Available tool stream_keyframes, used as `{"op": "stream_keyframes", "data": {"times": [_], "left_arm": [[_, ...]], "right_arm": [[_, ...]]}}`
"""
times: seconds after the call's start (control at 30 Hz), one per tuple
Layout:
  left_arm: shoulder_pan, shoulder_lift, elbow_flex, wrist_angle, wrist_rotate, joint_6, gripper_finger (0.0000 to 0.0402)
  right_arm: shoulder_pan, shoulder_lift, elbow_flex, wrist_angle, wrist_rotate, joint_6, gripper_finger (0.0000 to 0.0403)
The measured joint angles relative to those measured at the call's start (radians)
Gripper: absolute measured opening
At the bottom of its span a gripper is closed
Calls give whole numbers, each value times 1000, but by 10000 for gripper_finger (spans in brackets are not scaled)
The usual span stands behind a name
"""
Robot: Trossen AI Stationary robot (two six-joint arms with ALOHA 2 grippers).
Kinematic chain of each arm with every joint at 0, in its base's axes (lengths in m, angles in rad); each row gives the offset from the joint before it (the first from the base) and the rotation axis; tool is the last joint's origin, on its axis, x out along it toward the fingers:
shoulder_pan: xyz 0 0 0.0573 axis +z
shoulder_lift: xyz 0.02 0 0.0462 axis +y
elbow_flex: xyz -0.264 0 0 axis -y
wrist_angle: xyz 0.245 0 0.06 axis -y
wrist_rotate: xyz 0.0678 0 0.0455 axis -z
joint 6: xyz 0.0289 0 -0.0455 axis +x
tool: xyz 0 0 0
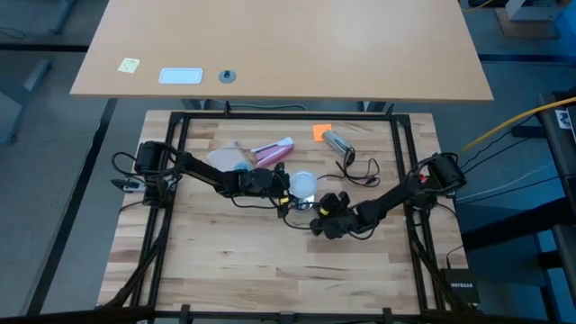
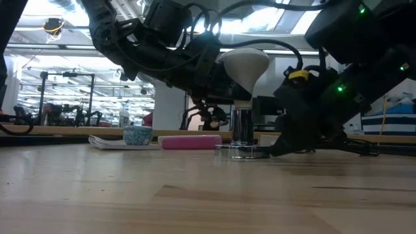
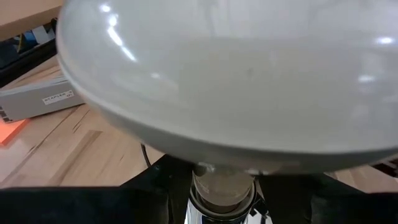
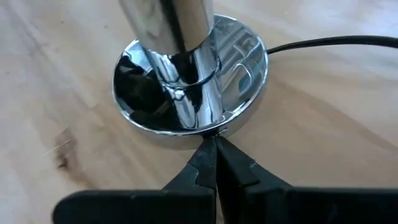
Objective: Screw lightbulb
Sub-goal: Insert the white lightbulb into the silver desk lamp
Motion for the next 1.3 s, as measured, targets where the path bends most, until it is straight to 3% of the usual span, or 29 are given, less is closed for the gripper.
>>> {"op": "stream_keyframes", "data": {"times": [0.23,0.37,0.5,0.67,0.9,1.1,1.3], "left_arm": [[1,0,0,-1,-6,0,150],[0,0,0,0,-2,0,150],[0,0,0,-1,-1,0,150],[0,0,0,0,1,0,150],[0,0,0,0,2,0,150],[0,0,0,-1,2,2,150],[0,0,0,-1,2,2,150]], "right_arm": [[-22,-7,0,-34,7,-26,1],[-22,-64,0,-144,-10,-27,1],[-21,-149,0,-180,-75,-54,1],[-21,-188,0,-54,-210,-160,1],[-21,-113,1,108,-258,-233,1],[-21,-18,24,124,-262,-206,1],[-21,19,31,114,-162,-158,1]]}}
